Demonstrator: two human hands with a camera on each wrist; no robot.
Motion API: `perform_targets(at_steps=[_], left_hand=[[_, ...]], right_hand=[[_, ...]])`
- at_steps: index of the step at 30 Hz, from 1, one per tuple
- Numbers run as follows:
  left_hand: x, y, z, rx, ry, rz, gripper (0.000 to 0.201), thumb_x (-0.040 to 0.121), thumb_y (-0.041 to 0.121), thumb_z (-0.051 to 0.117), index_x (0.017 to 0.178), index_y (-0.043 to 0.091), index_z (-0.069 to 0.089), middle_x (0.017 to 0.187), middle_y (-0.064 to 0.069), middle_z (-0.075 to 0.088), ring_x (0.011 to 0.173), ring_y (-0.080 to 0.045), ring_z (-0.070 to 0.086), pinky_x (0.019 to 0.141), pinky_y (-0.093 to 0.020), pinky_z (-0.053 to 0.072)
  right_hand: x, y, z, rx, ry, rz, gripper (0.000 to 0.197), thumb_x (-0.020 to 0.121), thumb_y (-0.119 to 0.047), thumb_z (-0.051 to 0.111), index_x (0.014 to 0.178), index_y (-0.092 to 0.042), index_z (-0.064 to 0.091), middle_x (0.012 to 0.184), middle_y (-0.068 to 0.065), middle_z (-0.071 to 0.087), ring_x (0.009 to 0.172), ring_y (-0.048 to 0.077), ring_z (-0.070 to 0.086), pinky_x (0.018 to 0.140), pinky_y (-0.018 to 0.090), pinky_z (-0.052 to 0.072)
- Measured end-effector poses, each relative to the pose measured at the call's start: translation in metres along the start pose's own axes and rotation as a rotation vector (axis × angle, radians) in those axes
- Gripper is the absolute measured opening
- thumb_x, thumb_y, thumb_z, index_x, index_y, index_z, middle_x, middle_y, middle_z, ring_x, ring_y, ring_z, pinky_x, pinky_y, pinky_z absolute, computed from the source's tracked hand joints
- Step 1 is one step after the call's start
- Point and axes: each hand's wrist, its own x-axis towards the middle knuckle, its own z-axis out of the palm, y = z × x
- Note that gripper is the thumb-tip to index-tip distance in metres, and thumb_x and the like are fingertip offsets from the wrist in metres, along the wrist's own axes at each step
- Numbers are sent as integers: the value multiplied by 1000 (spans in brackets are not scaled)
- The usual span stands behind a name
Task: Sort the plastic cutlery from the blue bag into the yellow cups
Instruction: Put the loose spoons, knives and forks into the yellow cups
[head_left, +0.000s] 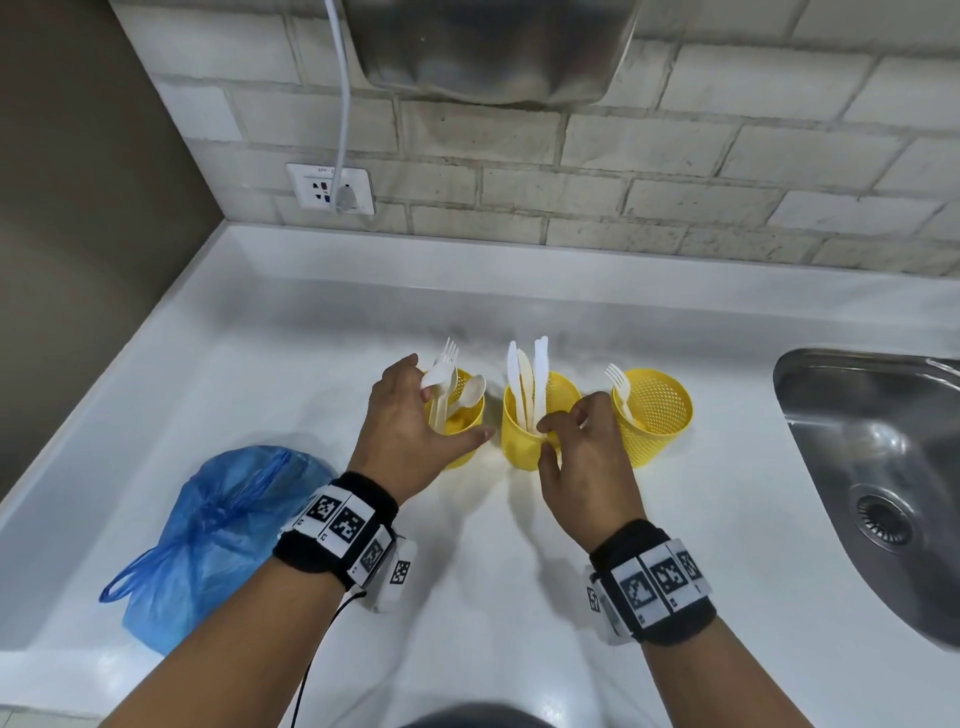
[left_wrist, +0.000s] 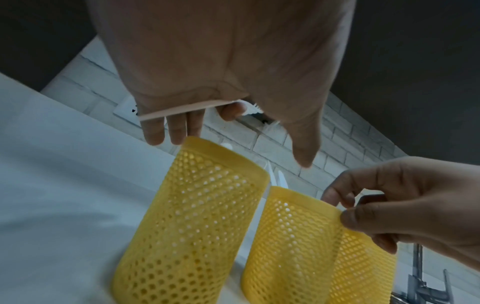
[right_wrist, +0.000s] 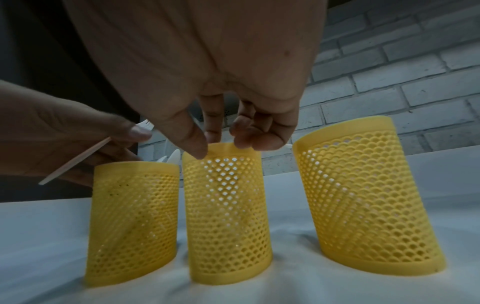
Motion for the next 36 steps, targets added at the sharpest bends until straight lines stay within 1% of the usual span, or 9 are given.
perform_targets(at_steps=[5,9,12,15,19,22,25,29,36], left_hand=[[-12,8,-3,81,186,146,69,74,70,60,112,13,52,113,0,49,101,-21,47,89,-32,42],[-22,22,-10,-86,38,162,29,91,49,36,90,20,39,81,6,49,78,-19,47,69,-36,35],[-27,25,-5,-144,-17,261,18,97,25,31,91,18,46,82,5,49,82,-17,48,73,-32,37],[-33,34,2,-108,-34,368,16,101,16,35,93,29,41,83,17,43,84,1,46,73,-17,32],[-38,38,7,-96,-142,453,23,106,13,42,95,33,40,86,12,43,85,-5,45,74,-17,32],[-37,33,5,-49,-190,433,14,103,30,42,95,24,52,92,6,47,91,-13,48,79,-25,36],[-32,20,3,46,-90,430,29,97,38,45,110,19,64,103,6,53,100,-17,49,89,-28,39],[-21,-6,0,287,-6,383,38,88,40,50,113,19,70,106,-1,64,96,-27,55,87,-41,50],[-17,-25,4,321,39,416,15,86,13,77,99,18,77,93,3,72,90,-25,55,78,-37,54]], right_hand=[[2,-18,-12,182,31,14,31,83,-11,61,114,-10,68,110,6,43,103,28,54,91,40,50],[5,-43,-24,467,-11,100,40,82,-16,53,119,-15,68,108,0,45,90,14,56,81,16,46],[7,-58,-28,626,-61,137,40,83,-18,52,120,-14,69,102,-1,50,84,6,56,72,8,41],[9,-62,-23,686,-78,205,25,90,-29,55,106,-15,68,95,0,55,78,10,58,72,18,47],[7,-55,-12,695,-38,265,19,95,-37,55,92,-20,61,88,6,61,76,26,63,72,48,54],[8,-50,-19,783,-17,313,13,99,-27,57,91,-18,62,84,4,66,66,22,63,63,41,54],[15,-38,-38,881,74,425,16,103,-8,55,88,-10,61,69,-5,64,58,16,61,56,37,51],[29,3,-64,697,276,443,15,98,-21,54,86,-12,58,76,-3,63,67,24,64,64,41,53],[40,64,-77,226,323,418,14,102,-12,55,89,-5,57,101,10,46,87,30,52,78,25,35]])
